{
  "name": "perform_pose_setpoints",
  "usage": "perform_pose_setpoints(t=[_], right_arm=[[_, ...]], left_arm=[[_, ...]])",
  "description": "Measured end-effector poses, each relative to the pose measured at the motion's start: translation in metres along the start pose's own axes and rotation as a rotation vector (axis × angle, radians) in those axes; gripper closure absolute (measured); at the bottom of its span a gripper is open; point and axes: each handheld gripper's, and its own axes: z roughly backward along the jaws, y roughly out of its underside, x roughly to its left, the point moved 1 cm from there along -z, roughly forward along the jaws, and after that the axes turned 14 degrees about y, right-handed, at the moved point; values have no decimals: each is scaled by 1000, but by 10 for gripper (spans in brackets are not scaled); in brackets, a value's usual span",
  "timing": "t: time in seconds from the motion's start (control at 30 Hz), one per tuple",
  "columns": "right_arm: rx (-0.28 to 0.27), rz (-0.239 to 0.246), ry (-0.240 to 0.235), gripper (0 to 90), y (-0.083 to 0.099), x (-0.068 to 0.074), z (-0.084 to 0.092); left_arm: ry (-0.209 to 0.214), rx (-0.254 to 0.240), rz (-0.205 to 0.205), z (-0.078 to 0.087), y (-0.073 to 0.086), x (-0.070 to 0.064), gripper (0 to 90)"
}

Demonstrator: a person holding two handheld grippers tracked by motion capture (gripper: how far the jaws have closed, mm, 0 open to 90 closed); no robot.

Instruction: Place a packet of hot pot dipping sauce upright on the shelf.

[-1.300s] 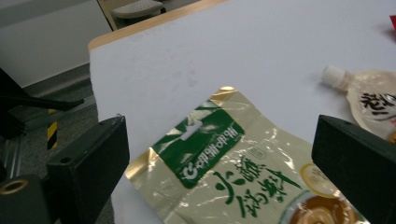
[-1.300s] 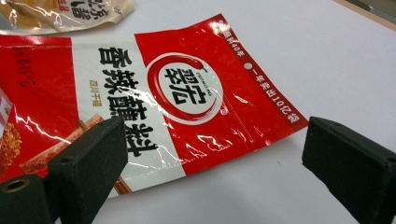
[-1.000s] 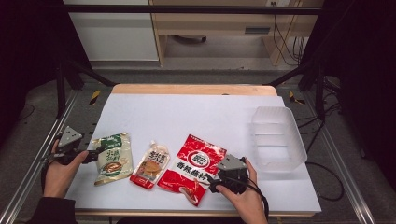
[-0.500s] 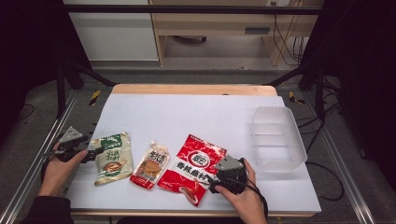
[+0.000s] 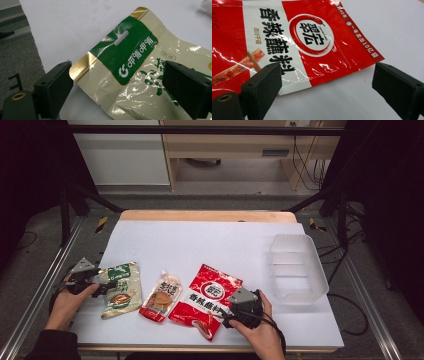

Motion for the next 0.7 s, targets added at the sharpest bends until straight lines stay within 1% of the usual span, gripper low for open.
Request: perform_pose_setpoints(t=[0.03, 0.1, 0.13, 0.2, 0.27, 0.3, 0.33, 0.4, 0.43, 0.47, 0.5, 0.53, 0.57, 0.63, 0.7], right_arm=[[-1, 5, 0, 96, 0, 0, 0], [0, 2, 1, 96, 0, 0, 0], [1, 2, 1, 96, 0, 0, 0], [-2, 3, 1, 96, 0, -1, 0], [-1, 2, 2, 96, 0, -2, 0], [2, 4, 4, 96, 0, -2, 0], [3, 1, 5, 96, 0, -2, 0], [4, 1, 4, 96, 0, -2, 0], [4, 0, 4, 97, 0, -2, 0], [6, 0, 2, 98, 0, -2, 0], [6, 0, 2, 98, 0, -2, 0], [6, 4, 1, 98, 0, -2, 0], [7, 5, 0, 98, 0, -2, -1], [10, 4, 0, 98, 0, -2, -1], [9, 5, -2, 99, 0, -1, -1]], left_arm=[[0, -8, 9, 0, 0, 0, 105], [-2, -5, 6, 2, 1, -1, 115], [4, -20, 12, 4, 1, -2, 120], [24, -63, 32, 11, 1, -3, 130], [33, -78, 34, 15, 1, -5, 173], [44, -83, 33, 18, 1, -6, 187], [55, -89, 34, 19, 2, -8, 222], [70, -93, 39, 23, 3, -10, 234], [83, -93, 44, 24, 3, -11, 239], [100, -93, 44, 26, 3, -12, 299], [113, -83, 41, 27, 3, -13, 299], [120, -67, 42, 27, 4, -14, 326], [123, -54, 33, 27, 5, -14, 326], [143, -36, 27, 25, 8, -15, 323], [121, -26, 12, 21, 9, -14, 308]])
